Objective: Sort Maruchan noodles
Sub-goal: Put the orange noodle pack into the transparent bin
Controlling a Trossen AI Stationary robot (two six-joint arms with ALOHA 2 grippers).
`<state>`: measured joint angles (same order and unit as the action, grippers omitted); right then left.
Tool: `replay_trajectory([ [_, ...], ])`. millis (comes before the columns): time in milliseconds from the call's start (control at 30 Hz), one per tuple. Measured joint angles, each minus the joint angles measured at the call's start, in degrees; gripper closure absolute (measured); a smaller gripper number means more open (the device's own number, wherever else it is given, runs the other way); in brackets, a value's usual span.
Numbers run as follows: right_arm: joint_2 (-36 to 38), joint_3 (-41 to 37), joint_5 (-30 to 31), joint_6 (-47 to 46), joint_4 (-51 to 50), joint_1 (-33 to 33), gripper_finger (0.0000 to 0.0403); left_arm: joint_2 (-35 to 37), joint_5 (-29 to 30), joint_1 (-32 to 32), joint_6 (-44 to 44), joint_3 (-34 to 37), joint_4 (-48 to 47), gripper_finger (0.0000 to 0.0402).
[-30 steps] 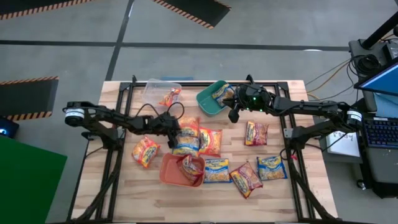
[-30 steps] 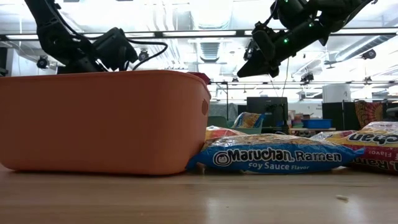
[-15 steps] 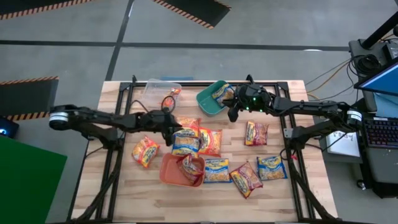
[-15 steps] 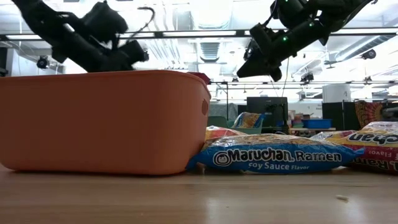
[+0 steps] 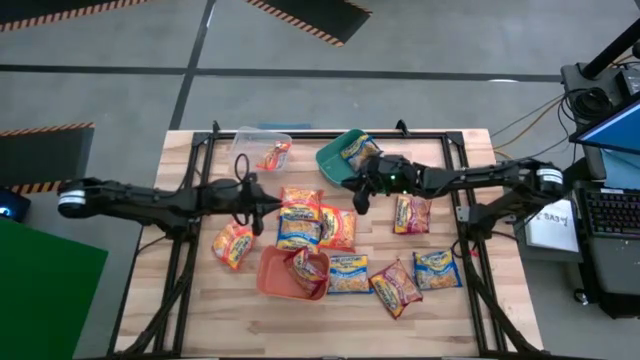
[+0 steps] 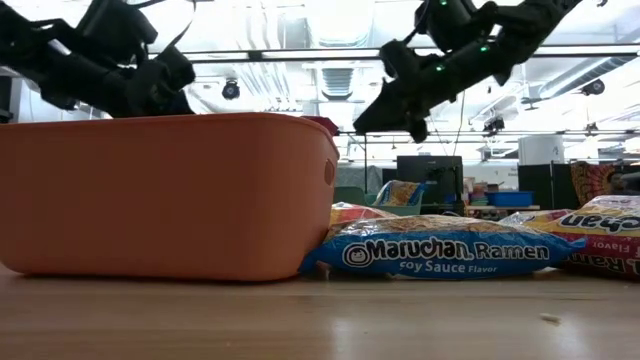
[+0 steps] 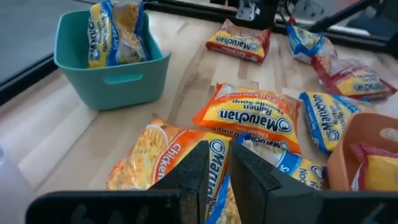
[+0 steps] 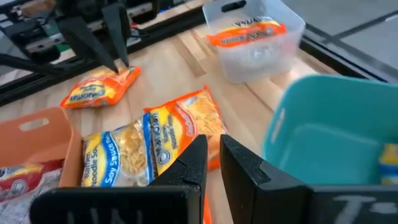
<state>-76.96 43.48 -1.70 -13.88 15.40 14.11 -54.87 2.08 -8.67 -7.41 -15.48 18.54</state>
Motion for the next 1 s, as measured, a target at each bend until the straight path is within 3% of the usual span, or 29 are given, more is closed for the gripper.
replay_trajectory([
  [500, -14.35, 13.82, -1.76, 3.48, -0.5, -2.01, 0.037, -0.07, 0.67, -0.07, -4.07, 1.42, 0.49, 0.0359],
  [667, -18.66, 18.39, -1.76, 3.59, -4.19, -3.55, 0.037, -1.24, 4.58, -0.07, -12.14, 1.39, -0.11, 0.0359],
  [833, -23.0, 22.67, -1.61, 5.28, -10.93, -5.07, 0.037, -4.08, 4.86, -0.07, -17.68, 1.39, -0.23, 0.0356],
  [1000, -26.35, 25.25, -1.14, 5.65, -14.1, -5.39, 0.037, -7.13, 4.86, -0.07, -21.93, 1.37, 0.48, 0.0328],
])
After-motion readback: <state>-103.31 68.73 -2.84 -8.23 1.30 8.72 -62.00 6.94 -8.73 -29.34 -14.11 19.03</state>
